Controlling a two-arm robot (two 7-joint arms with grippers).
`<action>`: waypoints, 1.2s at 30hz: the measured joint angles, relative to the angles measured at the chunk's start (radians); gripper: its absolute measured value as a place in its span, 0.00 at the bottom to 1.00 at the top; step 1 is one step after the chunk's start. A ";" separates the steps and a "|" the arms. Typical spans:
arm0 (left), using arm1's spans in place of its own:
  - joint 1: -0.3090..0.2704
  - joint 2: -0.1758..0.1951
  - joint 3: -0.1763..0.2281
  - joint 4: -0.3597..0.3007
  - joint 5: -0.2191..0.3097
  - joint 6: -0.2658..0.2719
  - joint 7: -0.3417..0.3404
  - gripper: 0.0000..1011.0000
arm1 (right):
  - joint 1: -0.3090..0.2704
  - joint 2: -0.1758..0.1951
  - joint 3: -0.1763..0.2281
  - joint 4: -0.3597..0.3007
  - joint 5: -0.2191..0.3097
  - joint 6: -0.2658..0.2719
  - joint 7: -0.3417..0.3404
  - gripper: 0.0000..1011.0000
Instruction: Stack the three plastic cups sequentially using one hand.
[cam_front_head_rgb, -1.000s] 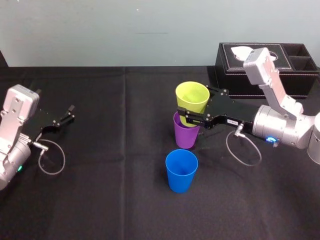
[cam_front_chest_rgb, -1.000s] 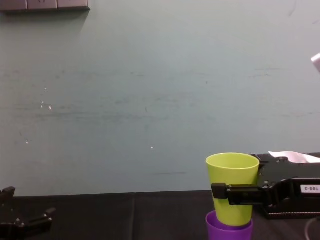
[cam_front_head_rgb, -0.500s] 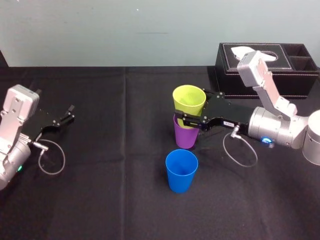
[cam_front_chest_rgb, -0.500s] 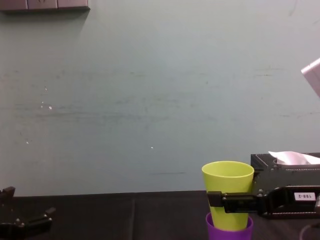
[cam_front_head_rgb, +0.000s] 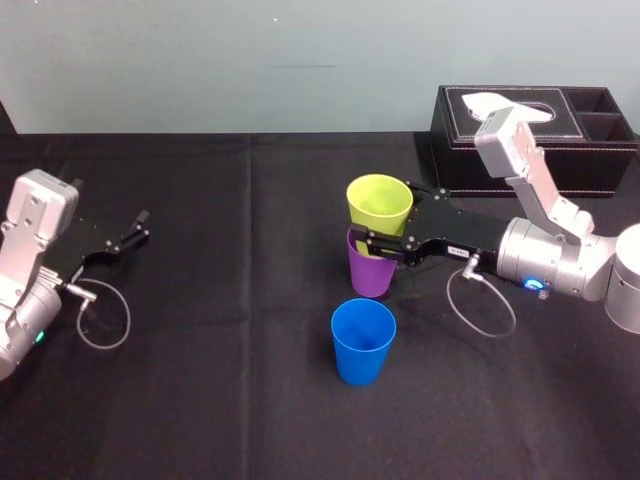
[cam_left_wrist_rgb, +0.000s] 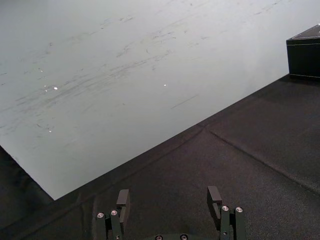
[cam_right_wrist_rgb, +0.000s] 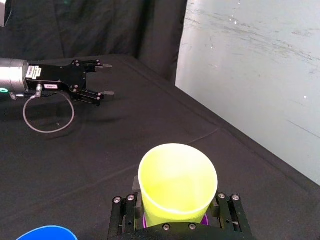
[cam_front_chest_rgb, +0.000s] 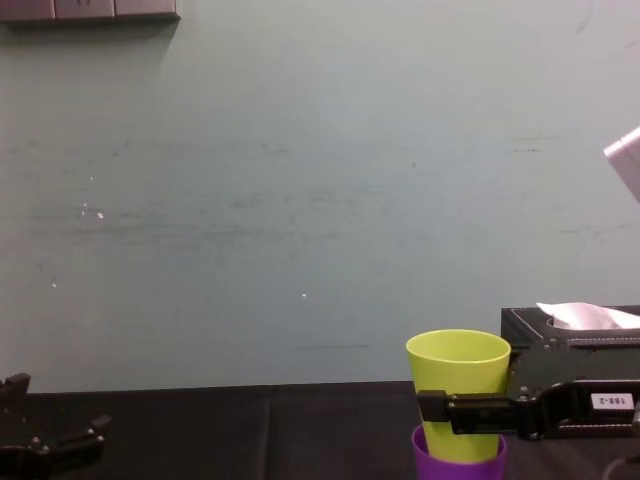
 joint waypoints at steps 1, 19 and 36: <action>0.000 0.000 0.000 0.000 0.000 0.000 0.000 1.00 | 0.000 0.000 0.000 0.000 0.000 0.000 0.000 0.73; 0.000 0.000 0.000 0.000 0.000 0.000 0.000 1.00 | 0.000 0.000 0.001 -0.002 0.001 0.000 0.000 0.99; 0.000 0.000 0.000 0.000 0.000 0.000 0.000 1.00 | -0.006 0.005 0.005 -0.011 0.002 -0.004 -0.001 0.99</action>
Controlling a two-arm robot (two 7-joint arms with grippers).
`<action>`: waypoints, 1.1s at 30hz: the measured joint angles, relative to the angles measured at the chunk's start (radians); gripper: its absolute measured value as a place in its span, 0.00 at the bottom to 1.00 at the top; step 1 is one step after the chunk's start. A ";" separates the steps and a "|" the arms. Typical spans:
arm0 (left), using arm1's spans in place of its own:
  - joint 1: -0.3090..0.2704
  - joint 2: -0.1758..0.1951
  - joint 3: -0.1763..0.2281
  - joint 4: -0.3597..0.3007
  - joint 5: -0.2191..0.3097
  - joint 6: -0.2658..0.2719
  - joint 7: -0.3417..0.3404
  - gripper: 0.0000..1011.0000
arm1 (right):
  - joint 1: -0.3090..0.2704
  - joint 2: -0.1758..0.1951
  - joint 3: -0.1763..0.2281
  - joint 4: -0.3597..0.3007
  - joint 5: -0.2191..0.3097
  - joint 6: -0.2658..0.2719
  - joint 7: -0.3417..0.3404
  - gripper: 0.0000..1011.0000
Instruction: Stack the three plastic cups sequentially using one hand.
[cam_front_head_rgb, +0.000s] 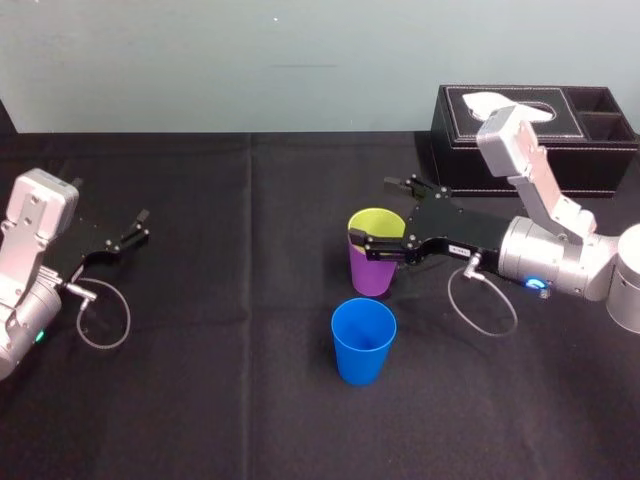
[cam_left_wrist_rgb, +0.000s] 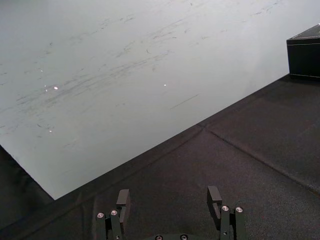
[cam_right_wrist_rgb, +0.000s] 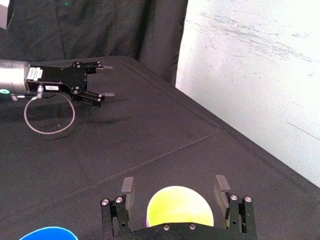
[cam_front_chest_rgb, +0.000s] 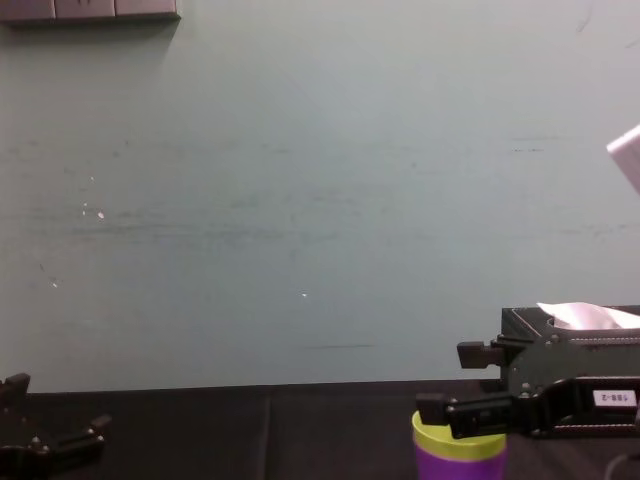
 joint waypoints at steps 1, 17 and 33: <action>0.000 0.000 0.000 0.000 0.000 0.000 0.000 1.00 | 0.000 0.000 0.000 0.000 0.000 0.000 0.000 0.99; 0.000 0.000 0.000 0.000 0.000 0.000 0.000 1.00 | -0.113 0.122 0.065 -0.112 0.096 -0.038 0.057 0.99; 0.000 0.000 0.000 0.000 0.000 0.000 0.000 1.00 | -0.232 0.219 0.071 -0.182 0.133 -0.099 0.113 0.99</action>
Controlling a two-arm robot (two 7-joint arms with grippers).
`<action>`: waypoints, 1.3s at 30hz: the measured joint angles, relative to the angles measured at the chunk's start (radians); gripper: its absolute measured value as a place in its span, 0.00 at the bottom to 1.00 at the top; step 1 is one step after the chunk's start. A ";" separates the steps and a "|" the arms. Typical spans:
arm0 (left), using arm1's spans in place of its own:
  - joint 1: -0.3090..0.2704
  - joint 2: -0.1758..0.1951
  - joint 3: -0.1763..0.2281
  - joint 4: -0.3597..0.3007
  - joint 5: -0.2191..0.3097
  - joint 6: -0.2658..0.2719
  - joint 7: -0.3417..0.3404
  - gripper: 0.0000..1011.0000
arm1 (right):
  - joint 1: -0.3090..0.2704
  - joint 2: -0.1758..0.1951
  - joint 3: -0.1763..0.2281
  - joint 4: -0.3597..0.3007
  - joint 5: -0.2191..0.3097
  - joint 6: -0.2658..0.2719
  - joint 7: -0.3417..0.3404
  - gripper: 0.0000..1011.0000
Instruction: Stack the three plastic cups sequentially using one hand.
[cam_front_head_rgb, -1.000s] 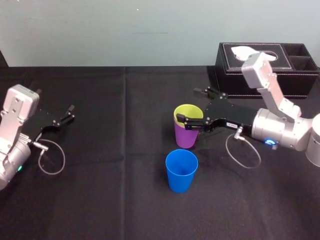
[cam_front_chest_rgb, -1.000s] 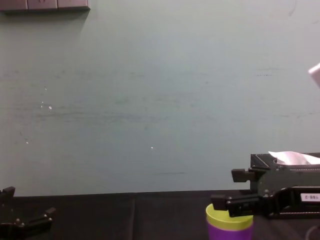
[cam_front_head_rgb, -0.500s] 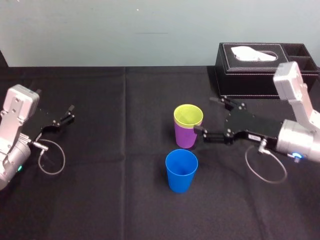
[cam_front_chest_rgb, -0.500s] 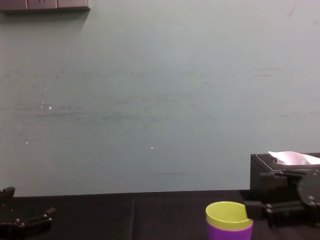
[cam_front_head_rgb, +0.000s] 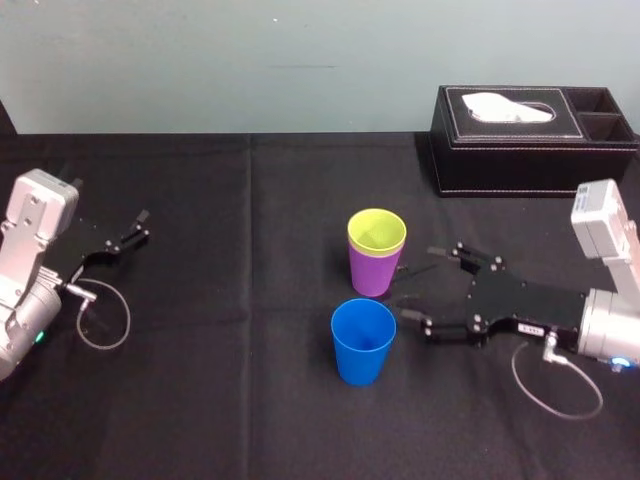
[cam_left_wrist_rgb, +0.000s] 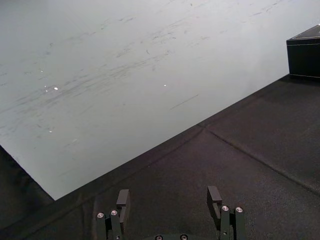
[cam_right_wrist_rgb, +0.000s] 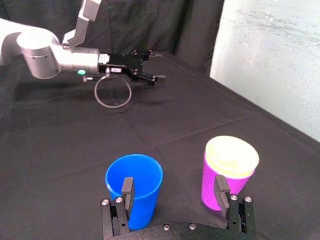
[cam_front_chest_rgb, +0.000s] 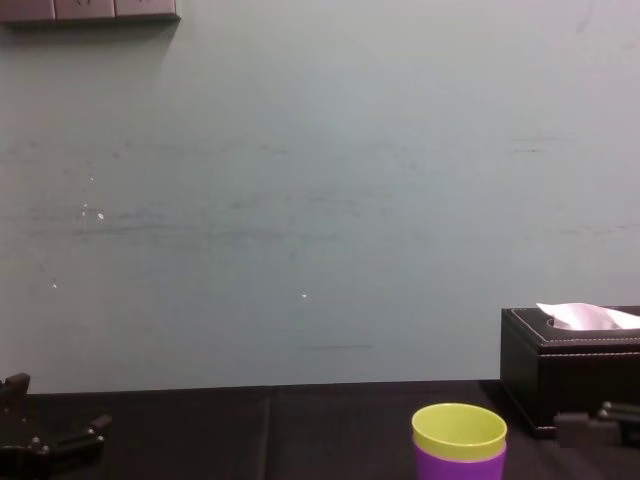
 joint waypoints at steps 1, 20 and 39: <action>0.000 0.000 0.000 0.000 0.000 0.000 0.000 1.00 | -0.003 0.002 -0.001 0.000 0.001 -0.001 0.002 0.99; 0.000 0.000 0.000 0.000 0.000 0.000 0.000 1.00 | 0.007 -0.006 -0.054 0.041 0.008 0.000 0.059 0.99; 0.000 0.000 0.000 0.000 0.000 0.000 0.000 1.00 | 0.049 -0.034 -0.104 0.087 0.018 0.010 0.092 0.99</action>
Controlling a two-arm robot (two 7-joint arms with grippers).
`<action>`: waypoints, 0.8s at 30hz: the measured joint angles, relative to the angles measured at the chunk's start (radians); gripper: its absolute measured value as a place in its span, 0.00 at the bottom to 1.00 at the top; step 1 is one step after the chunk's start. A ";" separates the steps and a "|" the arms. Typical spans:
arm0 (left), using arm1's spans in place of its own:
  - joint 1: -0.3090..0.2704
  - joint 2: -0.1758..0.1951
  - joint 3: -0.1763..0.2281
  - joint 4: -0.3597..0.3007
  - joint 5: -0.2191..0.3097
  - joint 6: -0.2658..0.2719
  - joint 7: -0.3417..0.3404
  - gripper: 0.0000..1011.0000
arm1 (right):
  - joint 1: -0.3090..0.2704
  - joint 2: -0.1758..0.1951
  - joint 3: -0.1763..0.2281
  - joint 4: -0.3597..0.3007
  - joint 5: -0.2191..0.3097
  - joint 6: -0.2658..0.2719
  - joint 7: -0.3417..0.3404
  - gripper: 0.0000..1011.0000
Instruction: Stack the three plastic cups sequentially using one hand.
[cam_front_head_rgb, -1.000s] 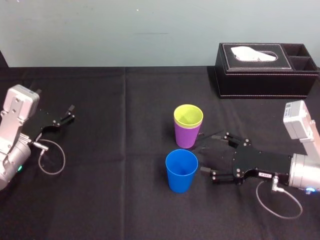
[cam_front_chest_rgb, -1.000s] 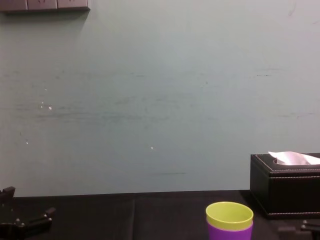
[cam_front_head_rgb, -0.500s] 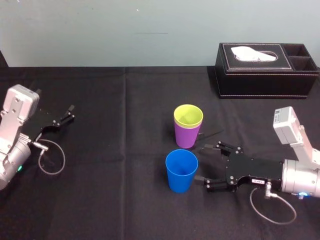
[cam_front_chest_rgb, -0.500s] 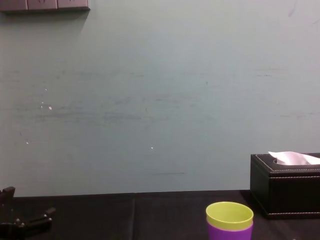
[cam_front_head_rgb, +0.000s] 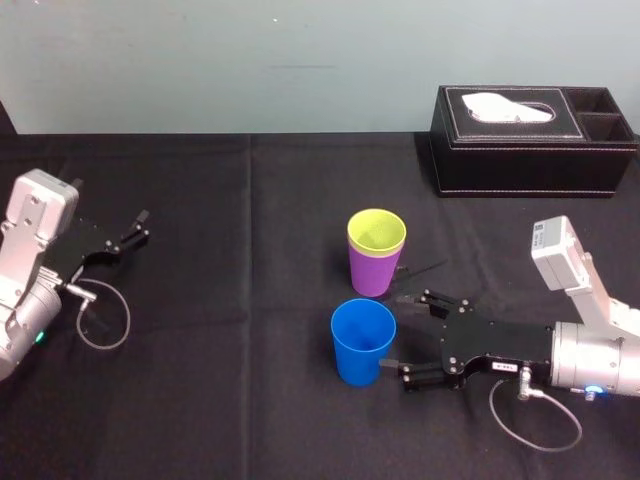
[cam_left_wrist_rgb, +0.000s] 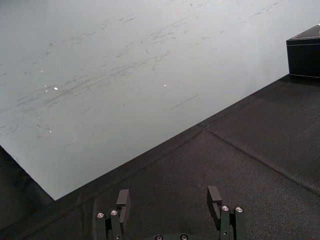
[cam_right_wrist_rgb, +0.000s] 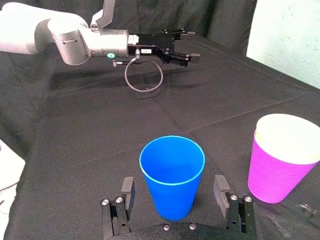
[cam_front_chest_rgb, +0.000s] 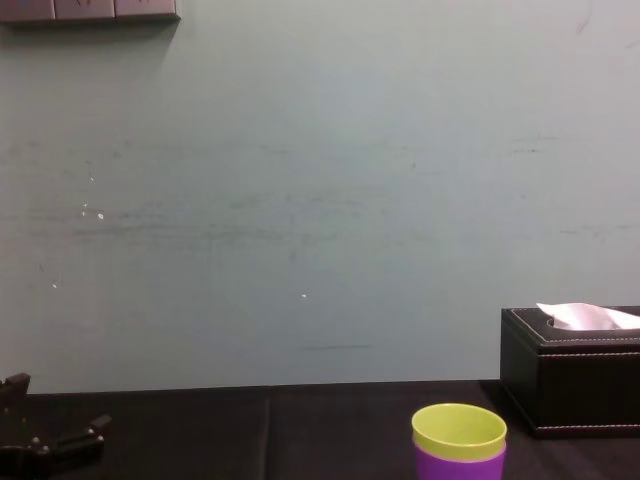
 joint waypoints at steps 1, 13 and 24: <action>0.000 0.000 0.000 0.000 0.000 0.000 0.000 1.00 | 0.005 -0.004 -0.004 0.005 0.001 0.001 0.003 0.99; 0.000 0.000 0.000 0.000 0.000 0.000 0.000 1.00 | 0.042 -0.025 -0.042 0.032 -0.009 0.007 0.018 0.99; 0.000 0.000 0.000 0.000 0.000 0.000 0.000 1.00 | 0.090 -0.062 -0.078 0.077 -0.038 0.011 0.021 0.99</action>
